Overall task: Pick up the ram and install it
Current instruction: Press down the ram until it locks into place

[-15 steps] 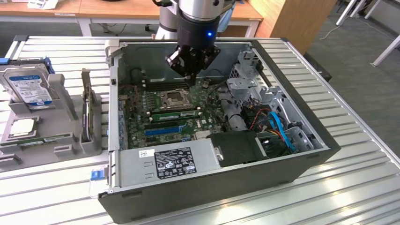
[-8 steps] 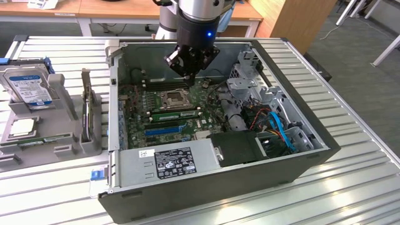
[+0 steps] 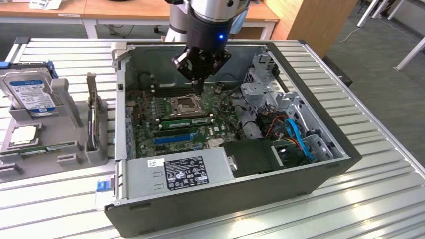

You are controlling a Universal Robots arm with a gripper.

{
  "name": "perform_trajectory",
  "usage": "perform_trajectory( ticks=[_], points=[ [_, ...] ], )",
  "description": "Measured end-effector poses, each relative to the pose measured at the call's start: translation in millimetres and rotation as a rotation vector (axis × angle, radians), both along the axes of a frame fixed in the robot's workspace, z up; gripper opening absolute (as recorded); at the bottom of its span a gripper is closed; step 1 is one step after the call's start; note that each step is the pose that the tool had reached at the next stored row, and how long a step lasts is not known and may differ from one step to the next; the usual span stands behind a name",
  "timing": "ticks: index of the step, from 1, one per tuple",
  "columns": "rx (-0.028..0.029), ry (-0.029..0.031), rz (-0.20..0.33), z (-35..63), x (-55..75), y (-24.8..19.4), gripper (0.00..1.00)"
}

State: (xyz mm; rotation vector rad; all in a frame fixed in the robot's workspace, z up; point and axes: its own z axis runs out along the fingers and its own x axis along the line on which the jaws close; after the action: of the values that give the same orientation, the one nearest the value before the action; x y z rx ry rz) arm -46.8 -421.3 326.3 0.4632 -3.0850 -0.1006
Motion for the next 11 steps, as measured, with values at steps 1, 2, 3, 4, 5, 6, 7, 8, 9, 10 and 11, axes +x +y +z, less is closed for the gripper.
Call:
perform_trajectory(
  ticks=[1,2,3,4,5,6,7,8,9,10,11],
  points=[
    [0.0,0.0,-0.009,0.0,0.0,0.0,0.1],
    [0.0,0.0001,-0.017,0.0,0.0,0.0,0.1],
    [-0.0001,0.0001,-0.027,0.1,0.0,0.0,0.1],
    [-0.0001,0.0,-0.036,0.0,0.0,0.0,0.1],
    [-0.0001,0.0,-0.047,0.0,0.0,0.0,0.1],
    [0.0,0.0001,-0.057,0.0,0.0,0.0,0.1],
    [-0.0001,0.0003,-0.068,0.1,0.0,0.0,0.1],
    [-0.0001,0.0005,-0.079,0.0,0.0,0.0,0.1],
    [-0.0001,0.0007,-0.091,0.1,0.0,0.0,0.1],
    [-0.0001,0.0009,-0.103,0.1,0.0,0.0,0.1],
    [-0.0001,0.0011,-0.115,0.1,0.0,0.0,0.1]
  ],
)
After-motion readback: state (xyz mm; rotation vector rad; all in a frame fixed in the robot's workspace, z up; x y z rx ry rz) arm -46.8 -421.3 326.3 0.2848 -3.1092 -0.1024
